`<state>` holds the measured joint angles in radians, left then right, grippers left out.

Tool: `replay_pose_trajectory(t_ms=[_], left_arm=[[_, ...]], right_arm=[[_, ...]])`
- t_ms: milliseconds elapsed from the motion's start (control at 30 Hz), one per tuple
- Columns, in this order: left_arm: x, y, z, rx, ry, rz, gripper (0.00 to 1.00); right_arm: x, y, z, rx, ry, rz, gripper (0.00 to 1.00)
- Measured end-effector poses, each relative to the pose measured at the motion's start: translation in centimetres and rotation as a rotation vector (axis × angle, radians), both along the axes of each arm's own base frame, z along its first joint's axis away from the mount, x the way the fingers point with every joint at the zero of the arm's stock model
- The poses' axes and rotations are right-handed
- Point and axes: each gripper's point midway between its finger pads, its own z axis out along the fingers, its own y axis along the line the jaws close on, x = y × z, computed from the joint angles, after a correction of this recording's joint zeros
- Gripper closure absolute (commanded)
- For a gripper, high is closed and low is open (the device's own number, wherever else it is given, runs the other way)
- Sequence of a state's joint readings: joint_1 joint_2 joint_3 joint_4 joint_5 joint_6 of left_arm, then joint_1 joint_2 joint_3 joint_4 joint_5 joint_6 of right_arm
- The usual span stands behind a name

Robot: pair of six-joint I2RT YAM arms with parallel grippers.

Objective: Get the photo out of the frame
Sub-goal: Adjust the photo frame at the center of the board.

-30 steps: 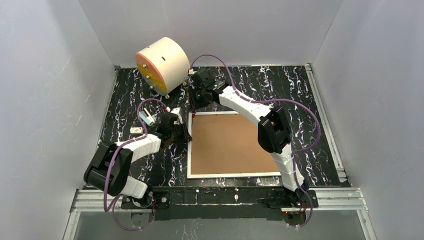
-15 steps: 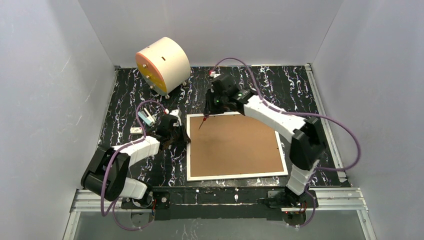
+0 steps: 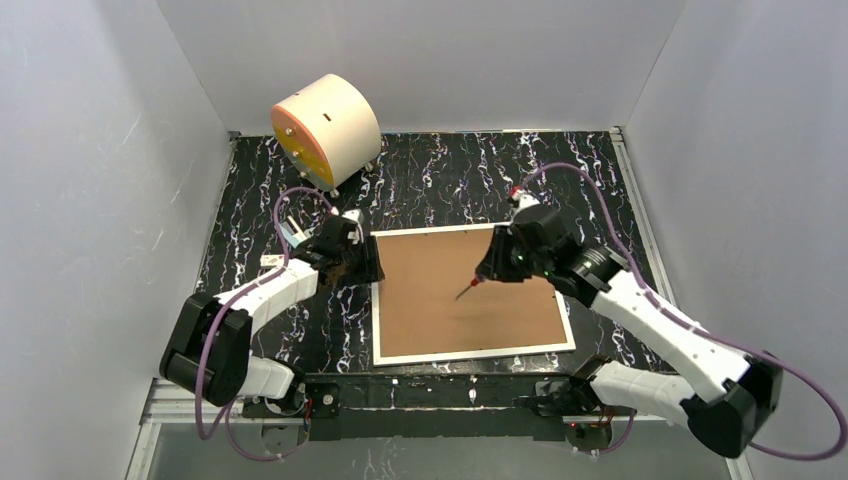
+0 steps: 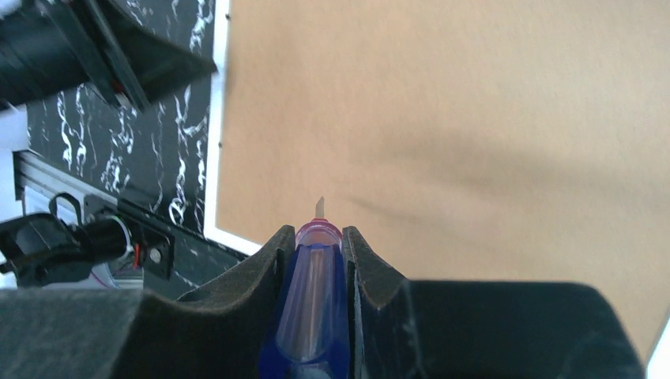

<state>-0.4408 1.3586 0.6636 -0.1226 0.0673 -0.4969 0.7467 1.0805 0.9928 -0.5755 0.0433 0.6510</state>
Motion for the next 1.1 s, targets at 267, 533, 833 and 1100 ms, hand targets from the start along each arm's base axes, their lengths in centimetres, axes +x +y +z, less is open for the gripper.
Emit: replay_pose_trajectory(t_ms=[267,533,833,1100], left_arm=[[7.1,-3.7,7.2,-0.028,-0.182,-0.143,0.41],[11.5,-6.1,4.1,0.050,-0.164,-0.318,0.41],[13.1,-6.8,0.7,0.091,-0.128,-0.399,0.41],[14.1,-7.4,-0.5,0.093,-0.137,-0.416,0.40]], right_arm=[[-5.2,-4.6,-0.6,-0.015,0.089,-0.049,0.99],[-9.0,-7.3,-3.2,-0.088,0.229,-0.064,0.99],[-10.8,-9.0,-6.0,-0.154,0.305,-0.080,0.99],[-10.3,-9.8,-7.4,-0.209,0.316,-0.147,0.99]])
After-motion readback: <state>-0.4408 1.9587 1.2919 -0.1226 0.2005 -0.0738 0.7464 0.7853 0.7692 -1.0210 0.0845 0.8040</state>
